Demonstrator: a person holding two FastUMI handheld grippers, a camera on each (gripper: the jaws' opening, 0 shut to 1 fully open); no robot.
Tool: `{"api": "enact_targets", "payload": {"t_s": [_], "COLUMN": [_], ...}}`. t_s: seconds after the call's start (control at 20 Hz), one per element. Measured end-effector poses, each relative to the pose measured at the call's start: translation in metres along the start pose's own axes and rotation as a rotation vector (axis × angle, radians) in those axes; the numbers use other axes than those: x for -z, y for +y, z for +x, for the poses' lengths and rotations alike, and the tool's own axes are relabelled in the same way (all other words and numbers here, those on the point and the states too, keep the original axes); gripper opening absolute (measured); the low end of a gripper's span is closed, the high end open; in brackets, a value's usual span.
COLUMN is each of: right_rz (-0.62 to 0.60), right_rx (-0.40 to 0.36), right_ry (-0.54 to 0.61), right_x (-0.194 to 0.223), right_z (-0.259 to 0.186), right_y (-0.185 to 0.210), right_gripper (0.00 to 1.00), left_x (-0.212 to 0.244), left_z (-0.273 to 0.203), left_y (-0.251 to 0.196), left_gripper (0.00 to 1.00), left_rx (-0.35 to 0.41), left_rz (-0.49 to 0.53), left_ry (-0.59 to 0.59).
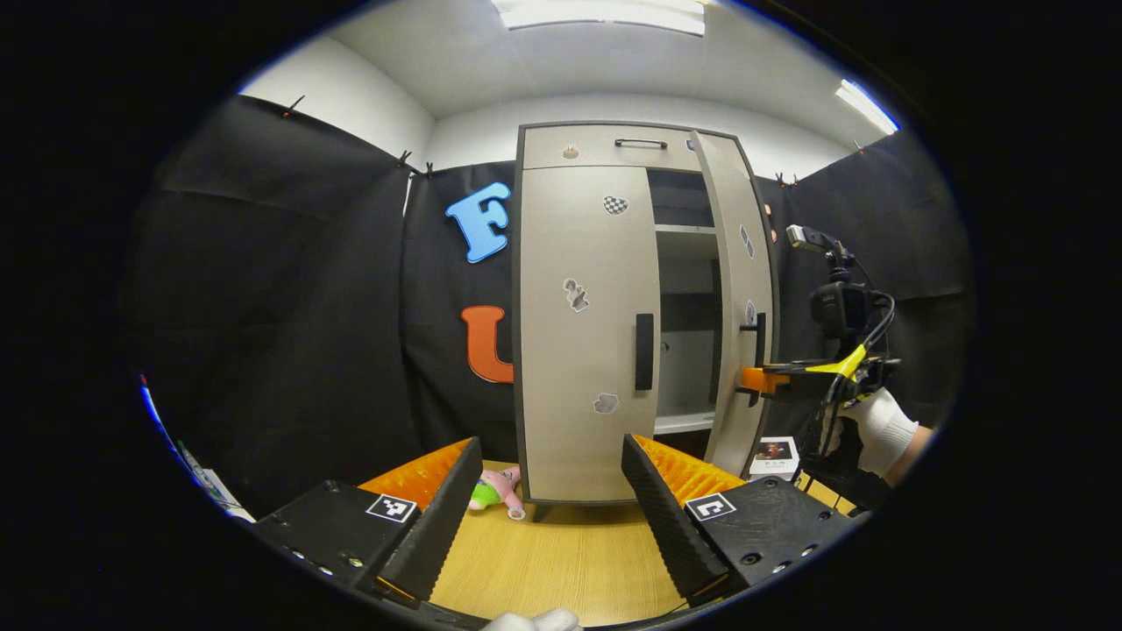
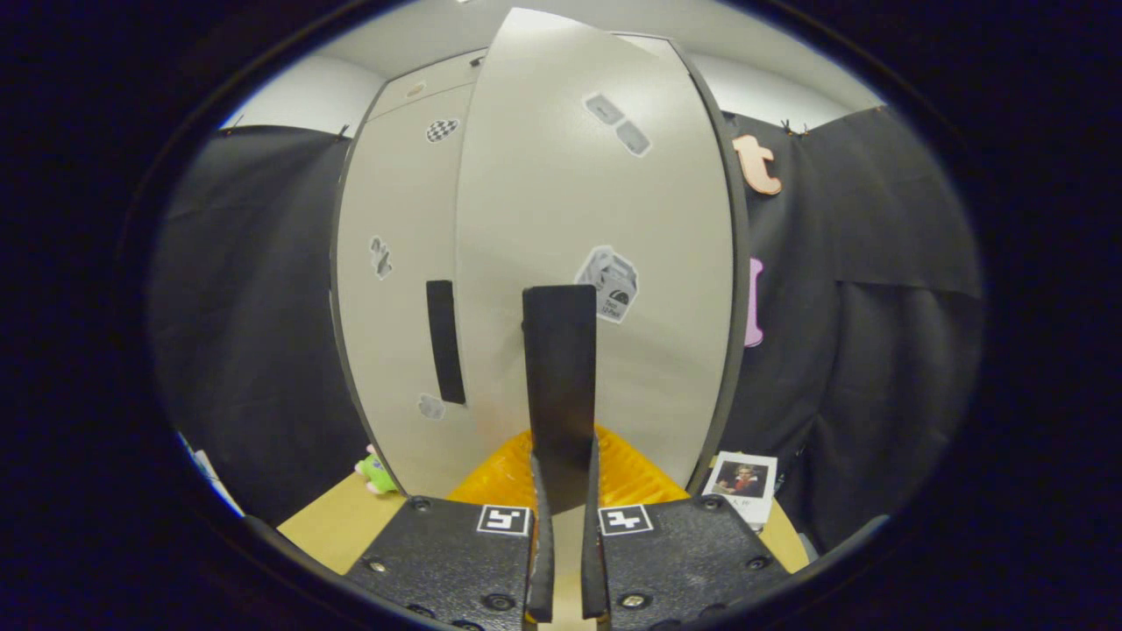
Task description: Open the right door of the double-door shoe cabinet with the right hand, and open the left door with the left hand.
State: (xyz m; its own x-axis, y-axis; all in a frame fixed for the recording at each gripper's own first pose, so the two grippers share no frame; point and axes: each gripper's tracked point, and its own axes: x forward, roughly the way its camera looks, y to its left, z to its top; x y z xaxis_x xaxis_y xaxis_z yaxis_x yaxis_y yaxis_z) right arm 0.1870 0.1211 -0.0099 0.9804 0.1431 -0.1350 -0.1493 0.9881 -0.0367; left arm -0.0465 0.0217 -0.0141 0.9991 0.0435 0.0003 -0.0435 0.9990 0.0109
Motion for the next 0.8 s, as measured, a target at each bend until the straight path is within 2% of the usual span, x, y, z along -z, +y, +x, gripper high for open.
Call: {"api": "enact_targets", "payload": {"t_s": [0.35, 0.8], "right_rz": [-0.008, 0.031], "right_rx": [0.054, 0.121], "right_ry": [-0.011, -0.014], "right_x": [-0.001, -0.002], "right_z": [-0.008, -0.016], "right_y": [-0.015, -0.032], "right_gripper": [0.15, 0.09], "left_x": [0.0, -0.003], "left_z": [0.007, 0.013], "left_y": [-0.026, -0.06], "left_gripper": [0.96, 0.95], "left_rx": [0.048, 0.11], "left_rz": [0.001, 0.013], "left_ry": [0.006, -0.004]}}
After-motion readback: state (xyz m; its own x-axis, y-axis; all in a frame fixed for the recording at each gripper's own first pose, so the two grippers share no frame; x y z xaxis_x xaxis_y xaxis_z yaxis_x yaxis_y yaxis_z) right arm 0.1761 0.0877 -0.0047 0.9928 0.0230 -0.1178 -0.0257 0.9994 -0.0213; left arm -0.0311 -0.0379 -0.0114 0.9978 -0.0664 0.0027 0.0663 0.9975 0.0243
